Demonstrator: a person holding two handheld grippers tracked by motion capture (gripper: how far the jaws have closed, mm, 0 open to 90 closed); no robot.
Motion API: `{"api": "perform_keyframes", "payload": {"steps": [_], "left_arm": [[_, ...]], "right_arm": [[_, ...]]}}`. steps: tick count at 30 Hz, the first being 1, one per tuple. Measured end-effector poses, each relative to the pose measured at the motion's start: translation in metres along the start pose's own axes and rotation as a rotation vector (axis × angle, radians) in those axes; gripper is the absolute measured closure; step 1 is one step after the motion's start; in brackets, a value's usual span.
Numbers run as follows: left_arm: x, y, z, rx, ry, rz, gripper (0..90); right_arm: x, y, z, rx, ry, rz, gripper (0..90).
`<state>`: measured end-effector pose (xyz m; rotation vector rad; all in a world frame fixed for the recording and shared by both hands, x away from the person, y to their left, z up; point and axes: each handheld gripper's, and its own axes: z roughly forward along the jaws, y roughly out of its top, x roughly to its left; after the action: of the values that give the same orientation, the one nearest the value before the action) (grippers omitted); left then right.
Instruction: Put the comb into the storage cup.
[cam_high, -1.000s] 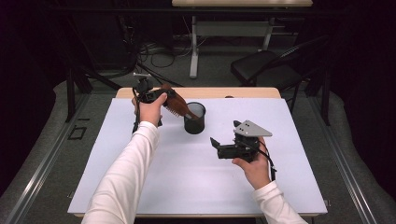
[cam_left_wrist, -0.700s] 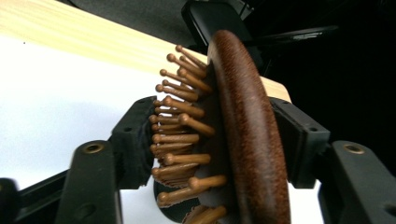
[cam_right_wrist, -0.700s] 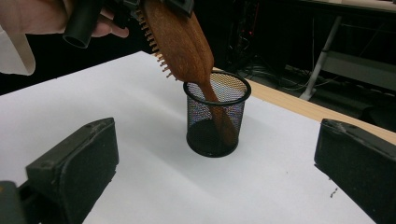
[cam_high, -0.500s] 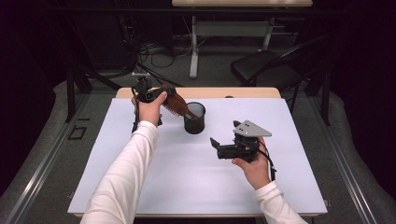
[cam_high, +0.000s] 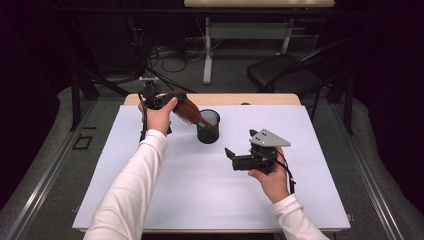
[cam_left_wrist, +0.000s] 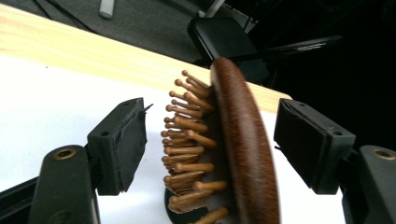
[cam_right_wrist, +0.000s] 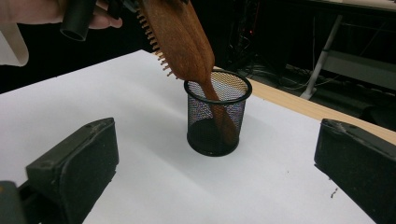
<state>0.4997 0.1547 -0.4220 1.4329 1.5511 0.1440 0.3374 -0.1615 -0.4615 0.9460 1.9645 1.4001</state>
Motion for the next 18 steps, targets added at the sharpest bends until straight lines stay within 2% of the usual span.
{"api": "perform_keyframes", "payload": {"steps": [7,18], "left_arm": [[-0.004,0.004,-0.012,-0.024,-0.008,0.032,25.3],[-0.004,0.01,-0.03,-0.041,-0.014,0.07,25.3]], "right_arm": [[0.001,-0.001,0.001,0.006,0.002,-0.004,0.0],[0.001,-0.001,0.002,0.01,0.0,-0.005,0.0]]}}
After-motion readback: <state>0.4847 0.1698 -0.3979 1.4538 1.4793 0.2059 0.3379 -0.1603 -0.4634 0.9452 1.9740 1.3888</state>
